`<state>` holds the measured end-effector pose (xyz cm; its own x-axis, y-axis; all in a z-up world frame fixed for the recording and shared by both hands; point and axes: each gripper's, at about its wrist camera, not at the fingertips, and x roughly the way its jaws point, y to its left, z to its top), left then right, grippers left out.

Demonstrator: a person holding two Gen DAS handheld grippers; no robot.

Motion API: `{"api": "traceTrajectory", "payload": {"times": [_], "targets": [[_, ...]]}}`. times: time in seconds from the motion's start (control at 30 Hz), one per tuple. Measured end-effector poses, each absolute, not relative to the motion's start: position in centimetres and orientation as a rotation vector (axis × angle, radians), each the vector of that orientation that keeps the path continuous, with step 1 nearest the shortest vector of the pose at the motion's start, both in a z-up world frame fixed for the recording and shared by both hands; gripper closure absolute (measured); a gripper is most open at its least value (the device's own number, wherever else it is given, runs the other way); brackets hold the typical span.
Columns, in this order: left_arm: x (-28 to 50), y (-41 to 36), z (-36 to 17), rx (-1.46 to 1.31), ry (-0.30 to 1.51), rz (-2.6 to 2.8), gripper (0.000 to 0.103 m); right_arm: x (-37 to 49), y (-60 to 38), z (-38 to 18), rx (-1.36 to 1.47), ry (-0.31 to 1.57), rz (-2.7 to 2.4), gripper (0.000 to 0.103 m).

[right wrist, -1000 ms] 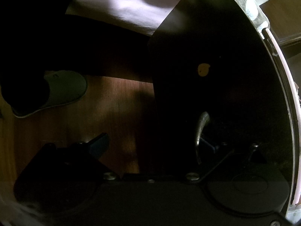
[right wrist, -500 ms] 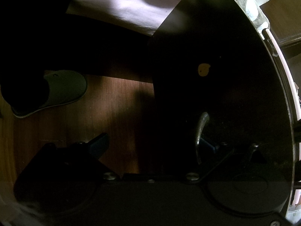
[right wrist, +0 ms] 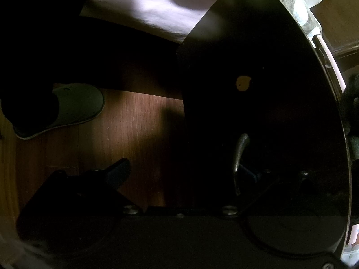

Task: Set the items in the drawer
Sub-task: 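Carry the silver cylinder into the drawer and open the left tool, then withdraw the left tool from the drawer while the right tool pushes the drawer inward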

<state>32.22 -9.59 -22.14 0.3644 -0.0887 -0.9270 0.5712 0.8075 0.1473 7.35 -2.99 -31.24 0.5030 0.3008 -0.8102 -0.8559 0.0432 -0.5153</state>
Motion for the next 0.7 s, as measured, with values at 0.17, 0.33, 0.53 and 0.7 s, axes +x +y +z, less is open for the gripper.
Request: {"api": "traceTrajectory", "payload": {"times": [0.17, 0.33, 0.53, 0.7], "targets": [[31.5, -6.3, -18.6, 0.289, 1.091, -0.344, 0.045, 7.3, -3.1, -31.1, -1.221, 0.576, 0.96, 0.003], [28.5, -3.3, -15.3, 0.106, 1.013, -0.267, 0.045, 7.2, -3.2, -31.1, -1.21, 0.573, 0.954, 0.003], [23.0, 0.0, -11.7, -0.049, 0.827, -0.195, 0.045, 7.1, -3.4, -31.1, -1.19, 0.569, 0.944, 0.004], [19.6, 3.8, -11.0, -0.192, 0.731, -0.136, 0.045, 6.4, -3.4, -31.8, -1.232, 0.54, 0.904, 0.006]]}}
